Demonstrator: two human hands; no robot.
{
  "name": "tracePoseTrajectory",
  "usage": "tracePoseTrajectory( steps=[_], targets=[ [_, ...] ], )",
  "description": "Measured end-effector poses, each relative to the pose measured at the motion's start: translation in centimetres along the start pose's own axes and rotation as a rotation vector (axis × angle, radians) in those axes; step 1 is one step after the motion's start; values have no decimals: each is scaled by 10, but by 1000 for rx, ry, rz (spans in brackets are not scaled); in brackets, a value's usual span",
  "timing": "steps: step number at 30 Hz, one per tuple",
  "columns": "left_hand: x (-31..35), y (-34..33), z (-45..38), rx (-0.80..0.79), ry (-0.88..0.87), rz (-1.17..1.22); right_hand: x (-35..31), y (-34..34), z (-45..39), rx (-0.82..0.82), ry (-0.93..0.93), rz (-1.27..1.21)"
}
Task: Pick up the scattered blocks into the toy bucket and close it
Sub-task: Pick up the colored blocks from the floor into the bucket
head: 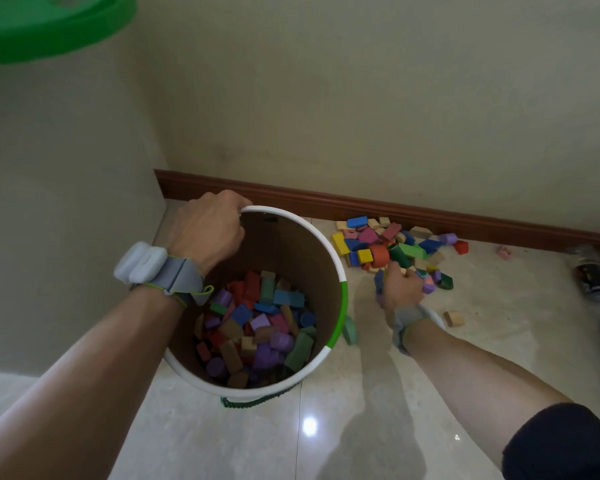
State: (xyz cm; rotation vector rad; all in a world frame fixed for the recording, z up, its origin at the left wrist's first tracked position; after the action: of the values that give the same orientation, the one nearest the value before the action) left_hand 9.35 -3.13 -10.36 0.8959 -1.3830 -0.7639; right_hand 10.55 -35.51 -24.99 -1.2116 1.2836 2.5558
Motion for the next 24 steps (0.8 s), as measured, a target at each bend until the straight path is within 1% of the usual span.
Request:
tracePoseTrajectory(
  steps=[2, 6, 8, 10, 12, 15, 18, 20, 22, 24],
  targets=[
    [0, 0, 1, 5, 5, -5, -18, 7, 5, -181, -54, -254],
    [0, 0, 2, 8, 14, -10, -67, 24, 25, -471, -125, -500],
    [1, 1, 4, 9, 17, -7, -92, 38, 44, -645, -93, -587],
    [1, 1, 5, 9, 15, -8, -113, 57, 68, -808, -14, -631],
    [2, 1, 5, 10, 15, -1, -129, 74, 94, -908, 46, -654],
    [3, 1, 6, 15, 12, -8, -149, 94, 132, -1070, 132, -600],
    [3, 2, 6, 22, 7, -21, -156, 101, 164, -1194, 257, -398],
    [3, 2, 5, 19, 9, -20, -153, 97, 181, -1180, 382, -195],
    [3, 2, 5, 13, 10, -17, -146, 89, 191, -1088, 551, -14],
    [3, 3, 6, 25, 8, -14, -139, 82, 194, -1011, 684, 57]
  ],
)
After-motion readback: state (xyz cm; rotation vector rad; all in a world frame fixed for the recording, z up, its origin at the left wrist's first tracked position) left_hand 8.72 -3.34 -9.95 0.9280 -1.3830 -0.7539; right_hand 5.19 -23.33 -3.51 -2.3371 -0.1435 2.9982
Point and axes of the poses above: each hand's wrist, its own z-axis away from the middle knuckle, its own y-axis out of the back of the hand, x = y × z, the point moved 1 cm from there along -z, towards the middle knuckle, and after that the axes turned 11 degrees about z, right-handed, at the moved point
